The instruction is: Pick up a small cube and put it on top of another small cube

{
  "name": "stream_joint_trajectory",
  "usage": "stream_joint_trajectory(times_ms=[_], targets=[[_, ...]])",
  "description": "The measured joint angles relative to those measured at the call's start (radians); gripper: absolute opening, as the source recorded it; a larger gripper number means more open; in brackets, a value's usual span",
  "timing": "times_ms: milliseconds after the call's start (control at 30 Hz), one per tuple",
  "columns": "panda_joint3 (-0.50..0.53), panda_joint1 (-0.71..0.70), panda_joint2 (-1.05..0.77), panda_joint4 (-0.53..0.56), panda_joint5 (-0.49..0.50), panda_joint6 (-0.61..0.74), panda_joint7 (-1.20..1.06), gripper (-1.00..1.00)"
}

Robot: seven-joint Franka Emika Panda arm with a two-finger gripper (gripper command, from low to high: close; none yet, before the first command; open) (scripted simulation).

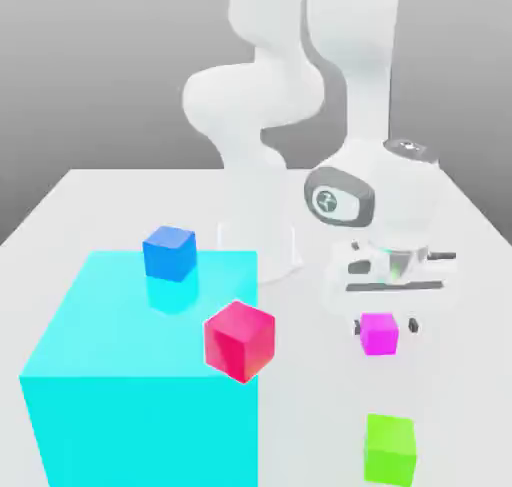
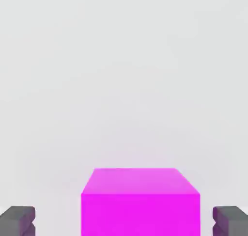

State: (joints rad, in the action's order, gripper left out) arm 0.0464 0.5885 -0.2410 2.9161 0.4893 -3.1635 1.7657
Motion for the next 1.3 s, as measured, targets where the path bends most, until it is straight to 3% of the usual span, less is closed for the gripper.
stream_joint_trajectory(times_ms=[33, 267, 433, 567, 700, 933, 1300], targets=[[0.018, 0.016, -0.013, 0.0, 0.003, -0.012, 0.001, -1.0], [0.021, 0.02, -0.015, 0.0, 0.0, -0.015, -0.001, -1.0], [-0.089, -0.074, 0.057, 0.006, -0.041, 0.049, -0.026, -1.0], [-0.213, -0.166, 0.126, 0.021, -0.159, 0.103, -0.113, -1.0], [-0.304, -0.205, 0.197, 0.042, -0.338, 0.153, -0.242, -1.0], [-0.297, -0.145, 0.315, 0.078, -0.562, 0.24, -0.412, -1.0], [-0.128, -0.287, 0.341, -0.287, -0.561, 0.633, -0.523, -1.0]])
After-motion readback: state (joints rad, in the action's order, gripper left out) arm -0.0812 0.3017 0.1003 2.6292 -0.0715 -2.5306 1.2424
